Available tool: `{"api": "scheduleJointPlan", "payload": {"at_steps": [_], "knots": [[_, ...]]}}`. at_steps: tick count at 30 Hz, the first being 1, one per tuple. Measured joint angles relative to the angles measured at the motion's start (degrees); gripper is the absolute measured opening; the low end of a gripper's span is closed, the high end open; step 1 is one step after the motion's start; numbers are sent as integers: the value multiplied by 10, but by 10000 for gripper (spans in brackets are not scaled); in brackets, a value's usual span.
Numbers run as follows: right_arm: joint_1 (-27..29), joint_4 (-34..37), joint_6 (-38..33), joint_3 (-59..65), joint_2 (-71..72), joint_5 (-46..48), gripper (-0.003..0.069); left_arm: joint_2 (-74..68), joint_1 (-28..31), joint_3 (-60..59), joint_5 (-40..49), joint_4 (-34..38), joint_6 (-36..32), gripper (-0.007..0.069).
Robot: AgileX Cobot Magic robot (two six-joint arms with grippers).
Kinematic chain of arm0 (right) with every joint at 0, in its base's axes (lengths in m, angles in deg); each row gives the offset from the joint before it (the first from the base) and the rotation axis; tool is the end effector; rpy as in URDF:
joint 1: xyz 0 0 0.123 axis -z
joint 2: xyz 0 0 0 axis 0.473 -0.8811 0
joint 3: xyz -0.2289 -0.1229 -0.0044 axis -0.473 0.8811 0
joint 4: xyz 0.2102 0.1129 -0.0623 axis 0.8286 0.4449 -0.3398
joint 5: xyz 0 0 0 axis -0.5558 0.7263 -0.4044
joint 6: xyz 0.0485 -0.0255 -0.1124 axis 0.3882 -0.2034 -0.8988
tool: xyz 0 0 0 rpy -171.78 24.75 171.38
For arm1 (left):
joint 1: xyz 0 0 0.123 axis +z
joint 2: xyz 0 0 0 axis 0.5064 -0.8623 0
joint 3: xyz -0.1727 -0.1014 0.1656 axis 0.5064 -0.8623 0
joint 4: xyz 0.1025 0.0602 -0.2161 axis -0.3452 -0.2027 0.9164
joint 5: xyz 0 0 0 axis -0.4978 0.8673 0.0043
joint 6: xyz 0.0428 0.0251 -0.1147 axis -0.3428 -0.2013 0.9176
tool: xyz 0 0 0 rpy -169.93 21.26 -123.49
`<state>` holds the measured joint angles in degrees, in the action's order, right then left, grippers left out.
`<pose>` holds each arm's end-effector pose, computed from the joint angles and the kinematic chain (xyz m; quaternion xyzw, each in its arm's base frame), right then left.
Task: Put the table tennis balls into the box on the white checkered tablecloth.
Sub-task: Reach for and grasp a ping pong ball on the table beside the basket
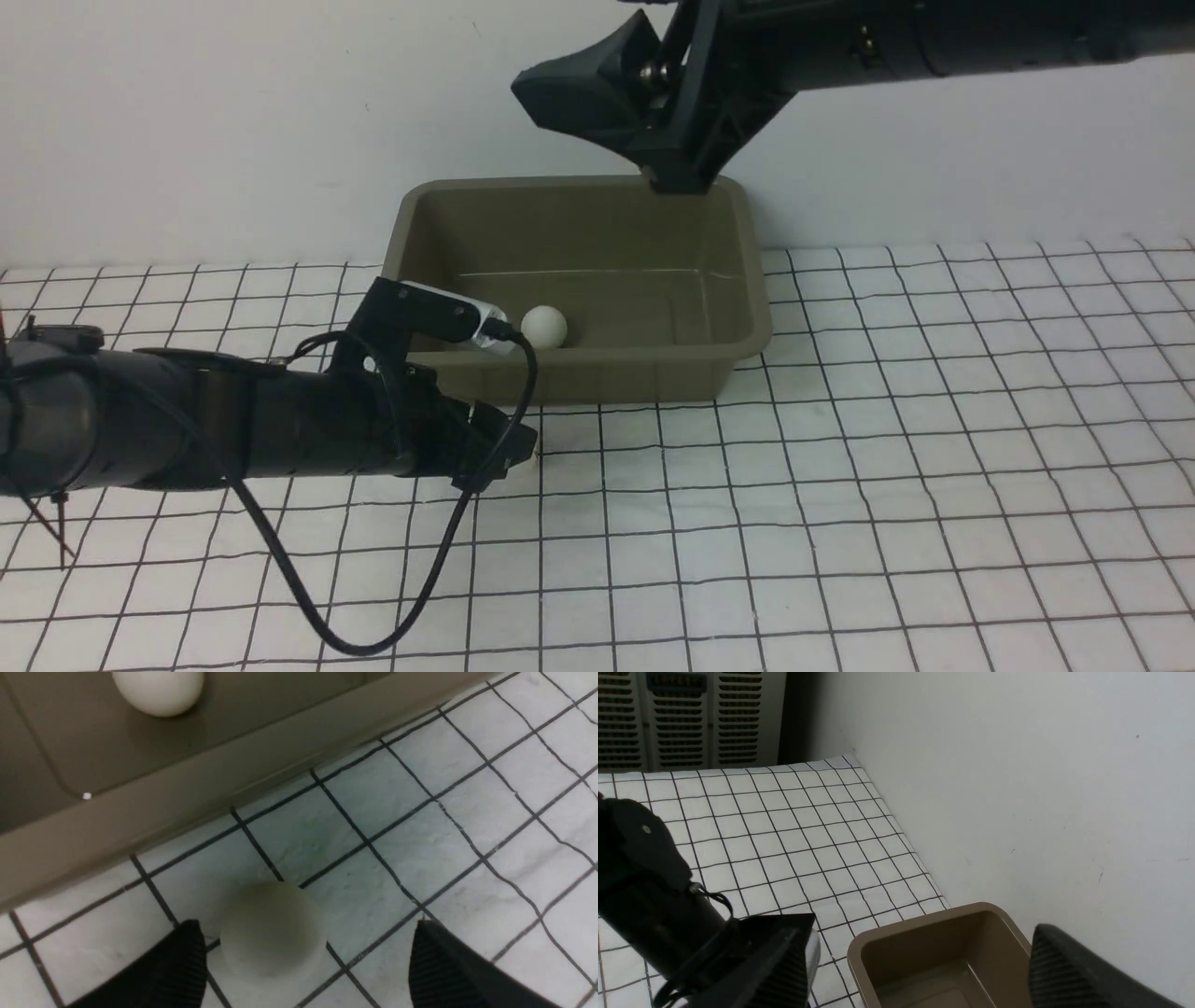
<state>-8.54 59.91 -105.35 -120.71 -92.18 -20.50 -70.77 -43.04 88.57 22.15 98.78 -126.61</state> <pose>0.2571 0.2454 0.3956 -0.5127 0.6501 0.1921 0.5269 0.3324 -0.1226 0.1150 0.1954 0.8893 -0.2079 0.3573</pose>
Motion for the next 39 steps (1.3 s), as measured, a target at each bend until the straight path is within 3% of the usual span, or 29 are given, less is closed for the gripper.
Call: {"api": "scheduleJointPlan", "payload": {"at_steps": [17,19,23,24,28,39], "knots": [[0,-11,0,0,22,-1,580,-72,0,30,4,0,0,512],[0,-11,0,0,22,-1,580,-74,0,34,10,1,0,475],[0,-11,0,0,23,-1,580,-76,0,34,17,1,0,279],[0,-11,0,0,24,-1,580,-77,0,34,21,1,0,267],[0,-11,0,0,32,-3,580,-82,0,34,45,1,3,34],[0,-15,-2,0,45,-8,580,-82,0,34,79,1,30,-4]]}}
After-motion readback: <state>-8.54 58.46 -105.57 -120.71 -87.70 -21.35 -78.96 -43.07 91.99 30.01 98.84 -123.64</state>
